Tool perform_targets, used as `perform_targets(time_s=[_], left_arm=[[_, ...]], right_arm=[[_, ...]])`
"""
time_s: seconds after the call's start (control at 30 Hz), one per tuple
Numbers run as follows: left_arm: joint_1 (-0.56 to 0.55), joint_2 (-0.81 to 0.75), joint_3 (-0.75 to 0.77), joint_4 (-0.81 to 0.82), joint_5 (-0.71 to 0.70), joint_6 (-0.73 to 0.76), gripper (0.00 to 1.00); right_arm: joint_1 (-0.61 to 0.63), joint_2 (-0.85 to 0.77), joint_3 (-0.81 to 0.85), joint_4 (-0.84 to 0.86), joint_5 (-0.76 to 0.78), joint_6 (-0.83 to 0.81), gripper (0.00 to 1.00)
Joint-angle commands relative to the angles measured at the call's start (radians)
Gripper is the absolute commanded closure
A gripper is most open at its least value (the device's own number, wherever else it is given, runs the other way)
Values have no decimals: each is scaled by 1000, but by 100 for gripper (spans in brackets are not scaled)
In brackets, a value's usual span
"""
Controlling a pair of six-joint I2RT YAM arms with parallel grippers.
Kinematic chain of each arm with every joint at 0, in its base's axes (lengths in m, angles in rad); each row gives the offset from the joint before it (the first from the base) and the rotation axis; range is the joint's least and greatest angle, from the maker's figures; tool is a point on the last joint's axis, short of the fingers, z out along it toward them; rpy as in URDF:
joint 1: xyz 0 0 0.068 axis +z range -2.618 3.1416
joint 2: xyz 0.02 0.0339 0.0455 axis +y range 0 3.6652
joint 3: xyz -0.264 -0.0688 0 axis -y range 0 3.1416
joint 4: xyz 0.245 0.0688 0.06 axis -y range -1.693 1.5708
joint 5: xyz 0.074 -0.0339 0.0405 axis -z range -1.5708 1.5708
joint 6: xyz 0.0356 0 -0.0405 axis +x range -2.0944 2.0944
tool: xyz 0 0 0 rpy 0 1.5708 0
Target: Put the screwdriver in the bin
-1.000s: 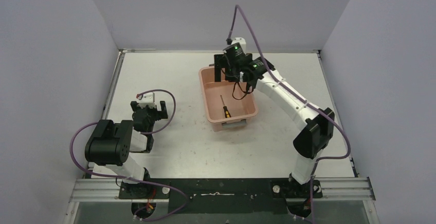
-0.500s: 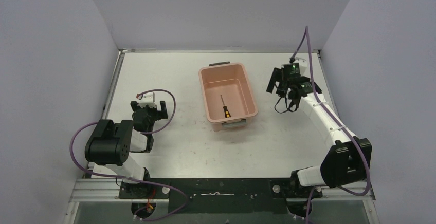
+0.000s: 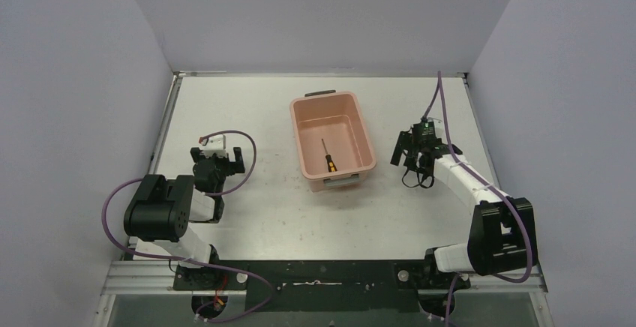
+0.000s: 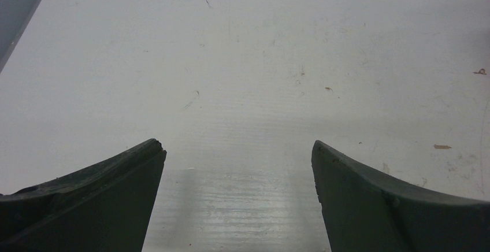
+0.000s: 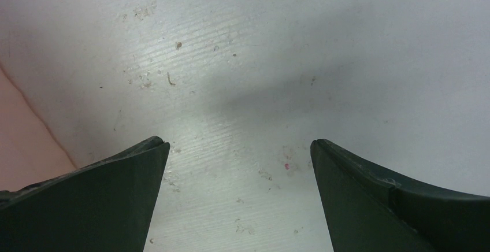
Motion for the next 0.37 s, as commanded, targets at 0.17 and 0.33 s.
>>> perform_targets(time_s=[0.17, 0.33], left_arm=[[1, -4, 18, 33, -7, 0, 3], [-2, -4, 18, 32, -11, -1, 3]], right_arm=[[-3, -47, -1, 84, -21, 7, 0], [-2, -81, -6, 80, -26, 11, 0]])
